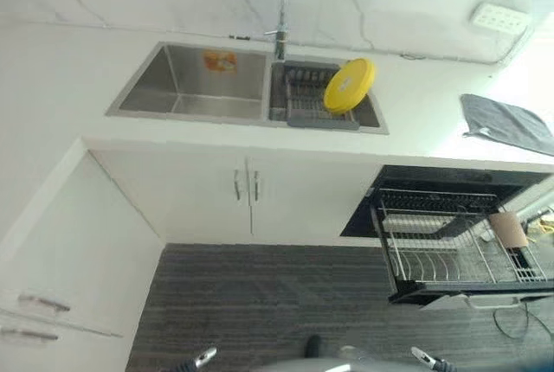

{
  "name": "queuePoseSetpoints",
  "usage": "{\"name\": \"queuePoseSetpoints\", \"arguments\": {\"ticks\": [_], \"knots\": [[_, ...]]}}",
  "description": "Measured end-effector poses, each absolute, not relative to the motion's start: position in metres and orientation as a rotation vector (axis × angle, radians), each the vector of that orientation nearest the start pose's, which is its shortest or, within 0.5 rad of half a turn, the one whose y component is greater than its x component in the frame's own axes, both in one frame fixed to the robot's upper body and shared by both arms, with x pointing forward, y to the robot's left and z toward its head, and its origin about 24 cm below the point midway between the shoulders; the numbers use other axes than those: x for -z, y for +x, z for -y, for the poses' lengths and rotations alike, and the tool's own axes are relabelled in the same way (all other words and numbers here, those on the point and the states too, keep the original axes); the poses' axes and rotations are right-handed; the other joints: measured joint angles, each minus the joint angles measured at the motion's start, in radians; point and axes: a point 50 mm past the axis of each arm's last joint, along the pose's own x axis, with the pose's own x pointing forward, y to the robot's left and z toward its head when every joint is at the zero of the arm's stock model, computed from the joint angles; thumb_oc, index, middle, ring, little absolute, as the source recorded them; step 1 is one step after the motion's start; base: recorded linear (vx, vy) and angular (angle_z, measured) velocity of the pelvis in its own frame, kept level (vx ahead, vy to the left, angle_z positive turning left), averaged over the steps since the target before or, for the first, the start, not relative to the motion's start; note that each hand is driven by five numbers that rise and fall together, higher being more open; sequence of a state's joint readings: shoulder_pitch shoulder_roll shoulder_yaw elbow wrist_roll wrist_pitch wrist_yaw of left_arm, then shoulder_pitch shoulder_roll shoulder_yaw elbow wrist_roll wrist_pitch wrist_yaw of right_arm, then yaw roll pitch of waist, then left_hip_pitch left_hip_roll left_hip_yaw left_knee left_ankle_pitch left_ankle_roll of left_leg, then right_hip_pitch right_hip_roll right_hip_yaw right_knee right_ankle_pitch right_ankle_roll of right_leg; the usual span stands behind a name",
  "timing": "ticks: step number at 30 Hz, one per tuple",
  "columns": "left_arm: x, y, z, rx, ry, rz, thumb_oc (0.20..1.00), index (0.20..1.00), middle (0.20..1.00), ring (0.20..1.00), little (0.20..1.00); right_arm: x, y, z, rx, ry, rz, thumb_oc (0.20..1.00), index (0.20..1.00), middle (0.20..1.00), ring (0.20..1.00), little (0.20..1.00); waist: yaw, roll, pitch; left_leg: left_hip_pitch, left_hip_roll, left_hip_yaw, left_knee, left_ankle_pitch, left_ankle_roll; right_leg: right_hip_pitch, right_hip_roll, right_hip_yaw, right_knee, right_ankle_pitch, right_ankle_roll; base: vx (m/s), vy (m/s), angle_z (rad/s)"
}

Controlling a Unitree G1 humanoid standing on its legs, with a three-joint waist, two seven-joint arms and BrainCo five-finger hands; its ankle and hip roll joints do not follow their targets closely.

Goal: Place the dishes in the dishwasher.

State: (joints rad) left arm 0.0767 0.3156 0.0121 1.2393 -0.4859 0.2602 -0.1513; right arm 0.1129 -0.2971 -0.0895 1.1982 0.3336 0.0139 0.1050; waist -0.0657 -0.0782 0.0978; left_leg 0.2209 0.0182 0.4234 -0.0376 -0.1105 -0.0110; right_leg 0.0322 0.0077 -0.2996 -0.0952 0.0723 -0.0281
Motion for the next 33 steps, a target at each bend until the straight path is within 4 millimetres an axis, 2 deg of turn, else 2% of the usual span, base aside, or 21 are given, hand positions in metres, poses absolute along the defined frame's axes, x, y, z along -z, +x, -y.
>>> {"name": "queuePoseSetpoints", "arguments": {"ticks": [2, 4, 8, 9, 10, 11, 12, 13, 15, 16, 17, 18, 19, 20, 21, 22, 25, 27, 30, 32, 33], "knots": [[0.162, 0.034, -0.258, -0.403, -0.368, -1.419, 1.000, 1.000, 1.000, 1.000, 1.000, 0.156, 0.043, 0.273, 0.386, 0.147, -1.237, 1.000, 1.000, 1.000, 1.000, 1.000, 0.006, -0.009, -0.006, -0.059, 0.031, -0.008, 0.155, -0.064, -0.034, 0.025, -0.008, 0.041, 0.002, -0.004, -0.024, 0.12, -0.289, -0.37], [0.164, 0.043, -0.249, -0.387, -0.392, -1.398, 1.000, 1.000, 1.000, 1.000, 1.000, 0.155, 0.040, 0.278, 0.391, 0.137, -1.243, 1.000, 1.000, 1.000, 1.000, 1.000, -0.007, 0.045, -0.007, -0.076, 0.084, -0.029, 0.089, -0.033, -0.033, 0.040, 0.018, 0.020, 0.001, -0.037, -0.003, 0.16, -0.262, 0.05], [0.165, 0.038, -0.248, -0.420, -0.422, -1.397, 1.000, 1.000, 1.000, 1.000, 1.000, 0.155, 0.048, 0.277, 0.366, 0.123, -1.230, 1.000, 1.000, 1.000, 1.000, 1.000, -0.004, 0.083, -0.014, -0.065, 0.119, -0.027, 0.128, -0.041, -0.059, 0.046, 0.040, 0.007, 0.040, -0.081, -0.037, 0.13, -0.277, 0.03], [0.165, 0.035, -0.249, -0.437, -0.426, -1.413, 1.000, 1.000, 1.000, 1.000, 1.000, 0.155, 0.050, 0.275, 0.350, 0.112, -1.235, 1.000, 1.000, 1.000, 1.000, 1.000, -0.003, 0.062, -0.009, -0.093, 0.130, -0.034, 0.231, -0.038, -0.066, 0.062, 0.035, 0.008, 0.028, -0.091, -0.044, 0.04, -0.373, -0.03], [0.166, 0.030, -0.249, -0.475, -0.465, -1.411, 1.000, 1.000, 1.000, 1.000, 1.000, 0.154, 0.057, 0.275, 0.327, 0.089, -1.226, 1.000, 1.000, 1.000, 1.000, 1.000, 0.003, 0.014, -0.002, -0.215, 0.167, -0.037, 0.494, -0.011, -0.106, 0.086, 0.014, 0.015, 0.001, -0.085, -0.065, 0.04, -0.314, 0.06], [0.167, 0.029, -0.245, -0.474, -0.477, -1.414, 1.000, 1.000, 1.000, 1.000, 1.000, 0.152, 0.061, 0.278, 0.327, 0.079, -1.214, 1.000, 1.000, 1.000, 1.000, 1.000, 0.002, 0.024, 0.001, -0.280, 0.182, -0.069, 0.594, 0.028, -0.131, 0.079, 0.021, 0.012, 0.021, -0.082, -0.093, 0.05, -0.243, -0.07], [0.168, 0.029, -0.242, -0.479, -0.501, -1.403, 1.000, 1.000, 1.000, 1.000, 1.000, 0.149, 0.070, 0.281, 0.325, 0.076, -1.191, 1.000, 1.000, 1.000, 1.000, 1.000, 0.010, 0.029, 0.016, -0.375, 0.201, -0.137, 0.746, 0.110, -0.164, 0.034, 0.016, 0.016, 0.087, -0.108, -0.093, 0.28, 0.070, -0.14], [0.166, 0.040, -0.246, -0.490, -0.525, -1.354, 1.000, 1.000, 1.000, 1.000, 1.000, 0.148, 0.078, 0.283, 0.326, 0.066, -1.190, 1.000, 1.000, 1.000, 1.000, 1.000, 0.003, 0.001, 0.051, -0.426, 0.224, -0.129, 0.674, 0.103, -0.135, 0.085, 0.021, 0.035, 0.015, -0.097, -0.070, 0.31, 0.187, -0.40], [0.167, 0.036, -0.244, -0.491, -0.531, -1.368, 1.000, 1.000, 1.000, 1.000, 1.000, 0.146, 0.079, 0.288, 0.338, 0.059, -1.188, 1.000, 1.000, 1.000, 1.000, 1.000, -0.012, 0.035, 0.059, -0.283, 0.226, -0.046, 0.097, 0.154, -0.131, 0.118, 0.043, 0.034, 0.002, -0.116, -0.029, 0.28, 0.255, -0.25], [0.166, 0.038, -0.247, -0.490, -0.519, -1.364, 1.000, 1.000, 1.000, 1.000, 1.000, 0.149, 0.066, 0.288, 0.350, 0.068, -1.219, 1.000, 1.000, 1.000, 1.000, 1.000, -0.031, 0.042, 0.058, -0.235, 0.242, -0.036, -0.065, 0.213, -0.146, 0.133, 0.057, 0.024, 0.009, -0.113, -0.025, 0.22, 0.268, -0.01], [0.165, 0.039, -0.249, -0.474, -0.494, -1.365, 1.000, 1.000, 1.000, 1.000, 1.000, 0.150, 0.060, 0.288, 0.360, 0.074, -1.232, 1.000, 1.000, 1.000, 1.000, 1.000, -0.028, 0.028, 0.056, -0.219, 0.240, -0.047, -0.065, 0.263, -0.151, 0.146, 0.049, 0.025, 0.016, -0.120, 0.005, 0.17, 0.215, -0.06], [0.165, 0.041, -0.247, -0.467, -0.498, -1.355, 1.000, 1.000, 1.000, 1.000, 1.000, 0.149, 0.058, 0.292, 0.380, 0.077, -1.232, 1.000, 1.000, 1.000, 1.000, 1.000, -0.039, 0.039, 0.058, -0.214, 0.245, -0.070, -0.064, 0.305, -0.159, 0.110, 0.047, 0.030, 0.089, -0.128, 0.065, 0.22, 0.245, -0.27], [0.170, 0.042, -0.231, -0.457, -0.548, -1.350, 1.000, 1.000, 1.000, 1.000, 1.000, 0.142, 0.062, 0.305, 0.392, 0.050, -1.207, 1.000, 1.000, 1.000, 1.000, 1.000, -0.054, 0.116, 0.076, -0.215, 0.330, -0.109, -0.063, 0.311, -0.124, 0.023, 0.061, 0.036, 0.209, -0.168, 0.011, 0.23, 0.282, -0.11], [0.170, 0.041, -0.232, -0.478, -0.556, -1.351, 1.000, 1.000, 1.000, 1.000, 1.000, 0.143, 0.056, 0.306, 0.399, 0.048, -1.222, 1.000, 1.000, 1.000, 1.000, 1.000, -0.060, 0.083, 0.071, -0.212, 0.319, -0.085, -0.064, 0.292, -0.144, 0.058, 0.005, 0.025, 0.094, -0.133, -0.030, 0.28, 0.339, -0.16], [0.169, 0.035, -0.237, -0.489, -0.543, -1.351, 1.000, 1.000, 1.000, 1.000, 1.000, 0.144, 0.053, 0.305, 0.403, 0.047, -1.227, 1.000, 1.000, 1.000, 1.000, 1.000, -0.047, 0.074, 0.066, -0.195, 0.332, -0.085, -0.063, 0.279, -0.161, 0.107, 0.014, 0.050, 0.027, -0.094, 0.001, 0.35, 0.438, -0.05], [0.169, 0.034, -0.238, -0.486, -0.543, -1.357, 1.000, 1.000, 1.000, 1.000, 1.000, 0.143, 0.057, 0.305, 0.401, 0.046, -1.212, 1.000, 1.000, 1.000, 1.000, 1.000, -0.046, 0.077, 0.067, -0.184, 0.327, -0.078, -0.064, 0.279, -0.161, 0.131, 0.015, 0.047, 0.006, -0.094, 0.006, 0.29, 0.351, -0.01], [0.169, 0.038, -0.235, -0.459, -0.548, -1.364, 1.000, 1.000, 1.000, 1.000, 1.000, 0.142, 0.061, 0.306, 0.403, 0.049, -1.196, 1.000, 1.000, 1.000, 1.000, 1.000, -0.019, 0.089, 0.051, -0.128, 0.237, -0.085, -0.063, 0.275, -0.154, 0.190, -0.012, 0.039, 0.001, -0.126, 0.063, 0.28, 0.348, 0.14], [0.164, 0.050, -0.249, -0.466, -0.518, -1.337, 1.000, 1.000, 1.000, 1.000, 1.000, 0.147, 0.068, 0.290, 0.405, 0.118, -1.170, 1.000, 1.000, 1.000, 1.000, 1.000, 0.002, 0.028, 0.024, -0.120, 0.145, -0.074, -0.064, 0.213, -0.082, 0.194, -0.096, 0.035, 0.012, -0.115, 0.112, 0.22, 0.270, 0.09], [0.158, 0.054, -0.267, -0.464, -0.448, -1.335, 1.000, 1.000, 1.000, 1.000, 1.000, 0.151, 0.066, 0.280, 0.473, 0.208, -1.167, 1.000, 1.000, 1.000, 1.000, 1.000, -0.001, -0.016, 0.006, -0.087, 0.085, -0.067, -0.063, 0.171, -0.029, 0.182, -0.165, 0.012, 0.111, -0.109, 0.121, 0.19, 0.251, 0.09], [0.153, 0.066, -0.279, -0.443, -0.377, -1.326, 1.000, 1.000, 1.000, 1.000, 1.000, 0.145, 0.063, 0.301, 0.682, 0.288, -1.172, 1.000, 1.000, 1.000, 1.000, 1.000, 0.000, -0.004, 0.007, -0.081, 0.074, -0.062, -0.057, 0.138, 0.013, 0.100, -0.200, 0.012, 0.259, -0.079, 0.139, 0.17, 0.240, 0.04], [0.150, 0.072, -0.284, -0.443, -0.347, -1.315, 1.000, 1.000, 1.000, 1.000, 1.000, 0.138, 0.064, 0.316, 0.750, 0.291, -1.156, 1.000, 1.000, 1.000, 1.000, 1.000, 0.000, -0.017, 0.003, -0.079, 0.058, -0.061, -0.057, 0.125, 0.033, 0.080, -0.215, 0.013, 0.288, -0.063, 0.162, 0.16, 0.291, 0.03]]}}
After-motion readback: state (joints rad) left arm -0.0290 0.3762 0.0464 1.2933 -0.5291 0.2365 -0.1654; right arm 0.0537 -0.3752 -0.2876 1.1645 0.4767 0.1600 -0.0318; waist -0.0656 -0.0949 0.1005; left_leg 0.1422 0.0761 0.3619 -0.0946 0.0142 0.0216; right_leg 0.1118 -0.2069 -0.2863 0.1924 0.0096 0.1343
